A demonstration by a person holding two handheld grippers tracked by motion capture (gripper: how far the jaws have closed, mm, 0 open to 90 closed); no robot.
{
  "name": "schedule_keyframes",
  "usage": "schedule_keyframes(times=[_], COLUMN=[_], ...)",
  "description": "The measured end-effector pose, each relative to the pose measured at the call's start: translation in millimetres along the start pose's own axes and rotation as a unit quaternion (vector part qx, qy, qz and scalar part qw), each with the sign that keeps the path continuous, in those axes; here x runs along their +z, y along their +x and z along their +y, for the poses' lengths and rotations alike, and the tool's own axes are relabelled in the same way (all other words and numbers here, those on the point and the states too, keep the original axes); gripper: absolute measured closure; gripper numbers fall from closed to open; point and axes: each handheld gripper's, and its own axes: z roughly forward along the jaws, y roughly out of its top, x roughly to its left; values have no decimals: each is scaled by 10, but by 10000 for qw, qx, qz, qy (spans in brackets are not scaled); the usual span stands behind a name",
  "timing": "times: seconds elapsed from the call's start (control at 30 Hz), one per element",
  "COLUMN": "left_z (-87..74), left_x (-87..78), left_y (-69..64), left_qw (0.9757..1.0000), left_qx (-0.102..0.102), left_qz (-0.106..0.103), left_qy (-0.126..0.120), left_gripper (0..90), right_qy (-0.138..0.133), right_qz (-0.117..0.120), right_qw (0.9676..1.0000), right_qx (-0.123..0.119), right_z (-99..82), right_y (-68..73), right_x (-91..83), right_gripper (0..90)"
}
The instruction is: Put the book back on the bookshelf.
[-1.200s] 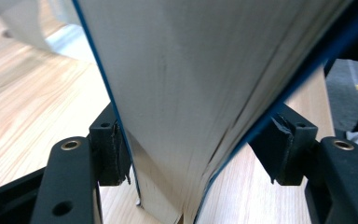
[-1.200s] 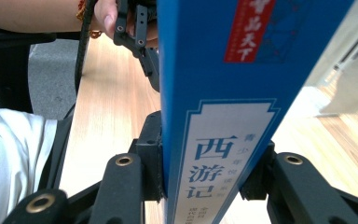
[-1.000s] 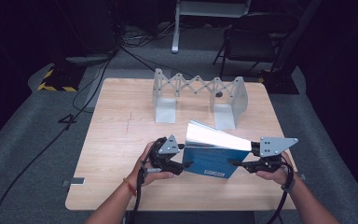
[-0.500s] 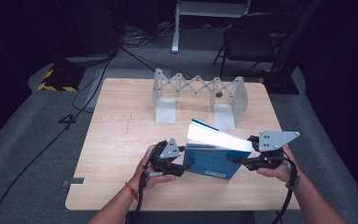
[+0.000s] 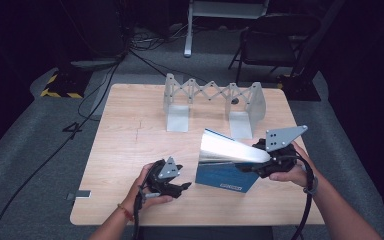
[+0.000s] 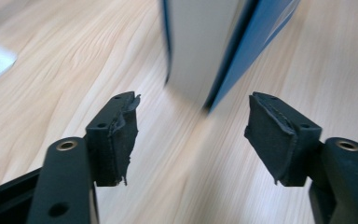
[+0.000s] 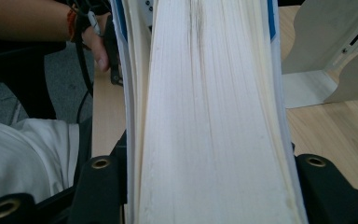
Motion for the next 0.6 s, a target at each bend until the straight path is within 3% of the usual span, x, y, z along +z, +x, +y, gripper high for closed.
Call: schedule_keyframes(times=[0.27, 0.6], left_z=[-394, -628], left_x=[-219, -264], left_y=[156, 231], left_qw=[9975, 9941], left_qx=[-420, -808], left_qz=[428, 524], left_qy=[369, 492], left_gripper=[288, 236], right_qy=[130, 60], right_qz=[-179, -342], right_qw=[9998, 9994], right_qx=[-9, -2], right_z=[41, 27], right_y=[42, 55], right_x=[5, -8], right_gripper=[551, 597])
